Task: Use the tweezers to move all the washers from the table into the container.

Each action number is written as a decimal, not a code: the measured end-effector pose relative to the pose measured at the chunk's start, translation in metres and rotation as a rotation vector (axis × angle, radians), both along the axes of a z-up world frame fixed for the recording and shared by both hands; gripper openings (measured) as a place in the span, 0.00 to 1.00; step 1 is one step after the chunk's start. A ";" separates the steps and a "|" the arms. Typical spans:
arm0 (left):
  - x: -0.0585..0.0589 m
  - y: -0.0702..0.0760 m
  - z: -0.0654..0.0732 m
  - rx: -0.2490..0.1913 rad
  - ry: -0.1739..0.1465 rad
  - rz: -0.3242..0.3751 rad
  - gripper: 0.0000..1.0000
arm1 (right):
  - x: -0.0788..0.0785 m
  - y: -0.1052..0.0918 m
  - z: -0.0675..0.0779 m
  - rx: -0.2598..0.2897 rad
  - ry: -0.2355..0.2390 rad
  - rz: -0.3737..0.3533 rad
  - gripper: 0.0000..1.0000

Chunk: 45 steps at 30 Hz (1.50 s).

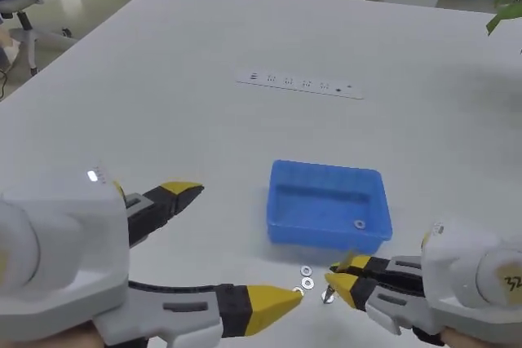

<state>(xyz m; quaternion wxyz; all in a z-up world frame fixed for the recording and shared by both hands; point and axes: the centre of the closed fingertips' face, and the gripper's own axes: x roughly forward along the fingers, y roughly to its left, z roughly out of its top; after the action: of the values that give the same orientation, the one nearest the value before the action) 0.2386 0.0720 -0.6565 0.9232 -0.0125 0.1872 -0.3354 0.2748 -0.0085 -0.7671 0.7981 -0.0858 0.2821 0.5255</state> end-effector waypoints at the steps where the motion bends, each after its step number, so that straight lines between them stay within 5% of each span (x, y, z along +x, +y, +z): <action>1: 0.000 0.000 0.000 0.000 -0.001 0.000 0.95 | 0.002 -0.002 0.000 0.006 0.005 -0.012 0.02; 3: 0.000 0.000 0.001 -0.001 -0.004 0.001 0.95 | 0.005 -0.006 0.000 0.020 0.037 -0.039 0.02; 16: 0.000 0.004 0.001 -0.005 -0.007 0.010 0.94 | 0.032 -0.009 0.063 0.169 0.003 -0.092 0.02; 26: 0.000 0.010 0.003 -0.008 -0.009 0.023 0.94 | 0.061 -0.010 0.089 0.239 -0.015 -0.142 0.02; 36: 0.001 0.013 0.004 -0.013 -0.010 0.038 0.94 | 0.096 -0.015 0.075 0.256 0.030 -0.243 0.02; 39: 0.000 0.014 0.004 -0.007 -0.010 0.039 0.93 | 0.105 -0.019 0.059 0.197 0.038 -0.269 0.02; 45: 0.000 0.018 0.003 -0.008 -0.008 0.049 0.93 | 0.114 -0.020 0.040 0.175 0.068 -0.289 0.02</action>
<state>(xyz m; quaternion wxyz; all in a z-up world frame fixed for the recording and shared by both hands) 0.2381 0.0896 -0.6534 0.9318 -0.0195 0.1819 -0.3135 0.3890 -0.0281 -0.7273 0.8596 0.0433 0.2717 0.4305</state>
